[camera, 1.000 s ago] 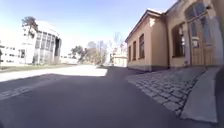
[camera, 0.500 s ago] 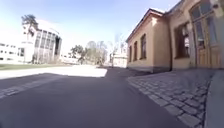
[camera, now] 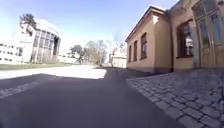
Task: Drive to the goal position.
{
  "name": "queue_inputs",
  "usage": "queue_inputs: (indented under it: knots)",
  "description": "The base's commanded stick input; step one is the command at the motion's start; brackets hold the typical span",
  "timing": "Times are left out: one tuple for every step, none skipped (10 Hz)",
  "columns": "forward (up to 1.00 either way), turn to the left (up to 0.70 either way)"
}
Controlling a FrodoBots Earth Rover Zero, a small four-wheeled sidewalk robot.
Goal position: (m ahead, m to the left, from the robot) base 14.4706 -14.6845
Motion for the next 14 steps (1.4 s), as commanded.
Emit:
queue_inputs:
  knots:
    - [0.85,0.0]
    - [0.85,0.0]
    - [0.85,0.0]
    - [0.85,0.0]
    - [0.85,0.0]
    - [0.85,0.0]
    - [0.85,0.0]
    - [0.85,0.0]
    - [0.85,0.0]
    - [0.85,0.0]
    - [0.85,0.0]
    - [0.85,0.0]
    - [0.51,0.0]
    - [0.09,0.0]
